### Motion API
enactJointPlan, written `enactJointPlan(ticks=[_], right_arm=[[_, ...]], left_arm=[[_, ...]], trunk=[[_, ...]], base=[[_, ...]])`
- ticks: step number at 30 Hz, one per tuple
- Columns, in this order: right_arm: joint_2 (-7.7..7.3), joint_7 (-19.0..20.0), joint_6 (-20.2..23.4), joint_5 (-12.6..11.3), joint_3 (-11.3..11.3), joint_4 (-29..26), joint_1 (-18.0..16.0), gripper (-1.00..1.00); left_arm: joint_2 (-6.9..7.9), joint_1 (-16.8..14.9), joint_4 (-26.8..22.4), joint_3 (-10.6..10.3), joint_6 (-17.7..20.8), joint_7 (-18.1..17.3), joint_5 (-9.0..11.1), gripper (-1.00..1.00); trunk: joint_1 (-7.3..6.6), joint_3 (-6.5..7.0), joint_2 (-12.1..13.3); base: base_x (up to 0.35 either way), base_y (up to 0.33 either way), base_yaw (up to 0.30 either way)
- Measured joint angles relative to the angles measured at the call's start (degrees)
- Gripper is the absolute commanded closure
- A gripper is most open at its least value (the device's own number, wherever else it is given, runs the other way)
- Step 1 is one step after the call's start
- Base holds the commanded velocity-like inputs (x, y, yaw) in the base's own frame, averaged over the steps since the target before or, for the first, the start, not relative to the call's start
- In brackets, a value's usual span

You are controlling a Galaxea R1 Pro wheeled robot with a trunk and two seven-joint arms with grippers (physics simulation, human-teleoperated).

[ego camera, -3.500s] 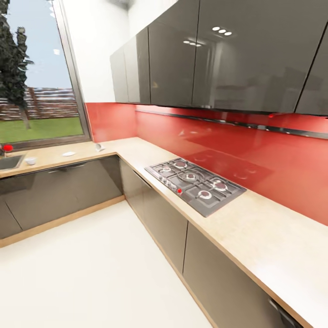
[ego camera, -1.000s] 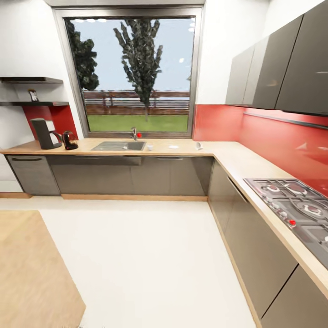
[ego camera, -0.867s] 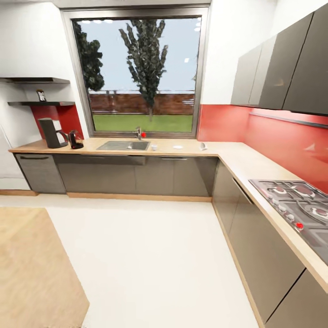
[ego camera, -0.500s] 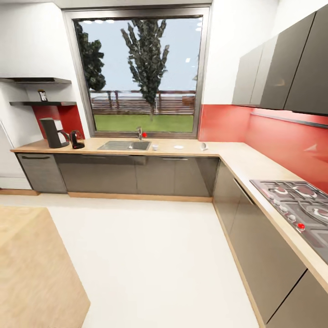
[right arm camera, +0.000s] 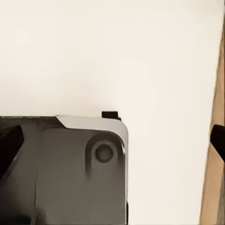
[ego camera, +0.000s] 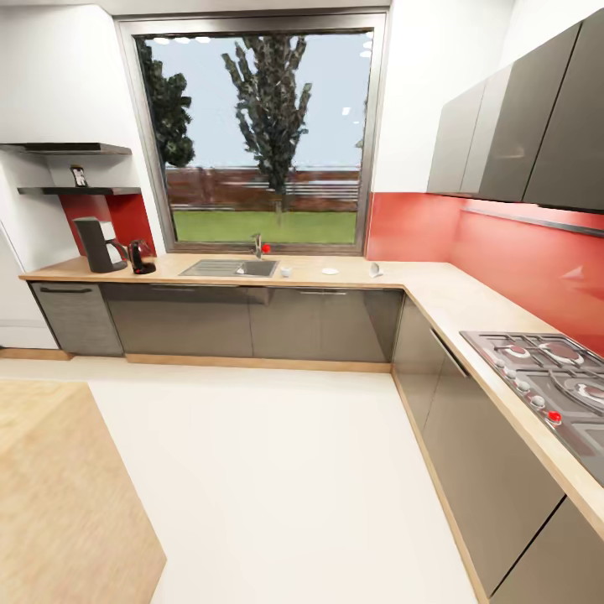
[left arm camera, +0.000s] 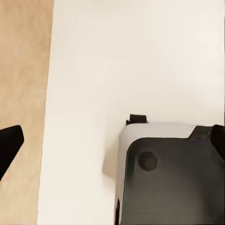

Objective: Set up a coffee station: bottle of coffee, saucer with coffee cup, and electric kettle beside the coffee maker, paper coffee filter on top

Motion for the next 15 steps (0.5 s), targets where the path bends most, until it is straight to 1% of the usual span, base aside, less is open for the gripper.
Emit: enactJointPlan(ticks=[1, 3, 5, 8, 10, 12, 14, 15], right_arm=[[-0.12, 0.0, 0.0, 0.0, 0.0, -1.2, 0.0, -1.00], [-0.40, 0.0, 0.0, 0.0, -0.1, -5.6, 0.0, -1.00], [-0.50, 0.0, 0.0, 0.0, -0.1, -8.9, 0.0, -1.00], [-0.57, 0.0, -0.6, -0.1, -0.1, -14.0, 0.0, -1.00], [-0.58, 0.0, -1.6, -0.1, -0.1, -16.4, 0.0, -1.00], [-0.59, 0.0, -3.0, -0.1, -0.1, -18.2, 0.0, -1.00], [-0.59, 0.0, -4.1, -0.1, -0.1, -19.2, 0.0, -1.00], [-0.60, 0.1, -4.5, -0.1, -0.1, -19.5, 0.0, -1.00]], left_arm=[[0.11, -0.4, -0.8, 0.0, 0.0, 0.0, 0.0, -1.00], [0.38, -1.8, -3.9, 0.0, 0.0, 0.0, 0.0, -1.00], [0.53, -3.1, -5.8, 0.0, -0.1, 0.0, 0.0, -1.00], [0.53, -5.2, -8.1, 0.0, -0.2, 0.0, 0.1, -1.00], [0.51, -6.3, -8.9, 0.0, -0.6, 0.0, 0.1, -1.00], [0.47, -7.0, -9.5, 0.1, -2.0, 0.0, 0.1, -1.00], [0.45, -7.4, -9.9, 0.7, -4.3, 0.1, 0.4, -1.00], [0.44, -7.5, -10.0, 1.7, -5.8, 0.1, 1.0, -1.00]], trunk=[[0.00, -0.01, 0.0], [0.00, 0.00, 0.0], [0.00, 0.00, 0.0], [0.00, 0.00, 0.0], [0.00, -0.01, 0.0], [0.00, -0.02, 0.0], [-0.01, -0.02, 0.0], [-0.01, -0.02, 0.0]], base=[[0.000, 0.000, 0.000], [0.000, 0.000, 0.000], [0.000, 0.000, 0.000], [0.000, 0.000, 0.000], [0.000, 0.000, 0.000], [0.000, 0.000, 0.000], [0.000, 0.000, 0.000], [0.000, 0.000, 0.000]])
